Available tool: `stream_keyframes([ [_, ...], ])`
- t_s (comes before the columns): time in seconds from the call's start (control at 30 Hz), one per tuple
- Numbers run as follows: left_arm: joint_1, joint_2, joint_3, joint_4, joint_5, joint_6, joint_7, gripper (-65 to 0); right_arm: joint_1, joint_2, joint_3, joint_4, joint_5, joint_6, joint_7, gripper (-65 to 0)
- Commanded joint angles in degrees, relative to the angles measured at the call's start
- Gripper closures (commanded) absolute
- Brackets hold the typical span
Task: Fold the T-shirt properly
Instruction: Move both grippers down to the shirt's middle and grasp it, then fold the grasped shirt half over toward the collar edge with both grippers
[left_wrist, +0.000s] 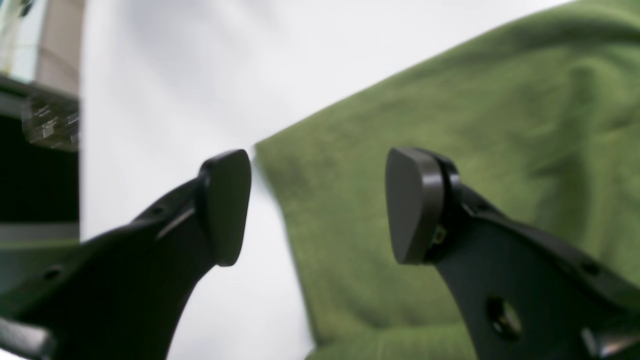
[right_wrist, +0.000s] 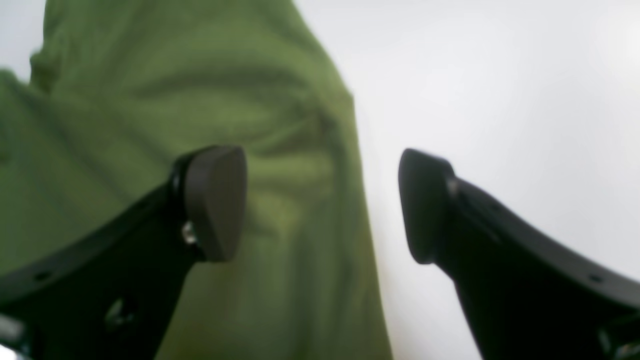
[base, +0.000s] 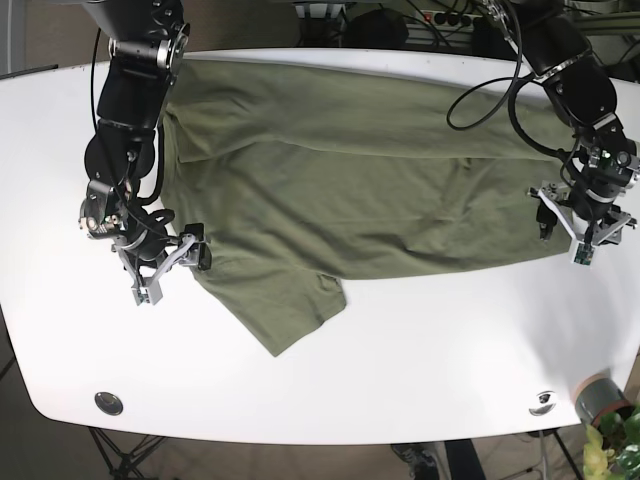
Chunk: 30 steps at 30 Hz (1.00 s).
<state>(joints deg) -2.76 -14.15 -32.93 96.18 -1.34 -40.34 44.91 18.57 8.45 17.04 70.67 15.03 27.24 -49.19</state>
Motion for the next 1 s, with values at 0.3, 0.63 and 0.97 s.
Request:
stream_keyframes([
  [0.3, -0.8, -1.0, -0.4, -1.1, -0.4, 0.3, -4.0, -39.7, 6.8, 3.6, -7.1, -16.6, 1.0, 0.4, 13.2, -45.2],
  [0.63, -1.1, -1.3, -0.5, -4.6, -0.4, 0.3, -4.0, -39.7, 5.3, 1.3, -7.7, -17.3, 1.1, 0.4, 13.6, -44.4],
  [0.97, -6.8, -3.5, -0.7, -12.8, -0.5, 13.9, -4.0, -48.6, 5.1, 0.0, -7.7, -17.3, 1.0, 0.4, 12.9, -11.4],
])
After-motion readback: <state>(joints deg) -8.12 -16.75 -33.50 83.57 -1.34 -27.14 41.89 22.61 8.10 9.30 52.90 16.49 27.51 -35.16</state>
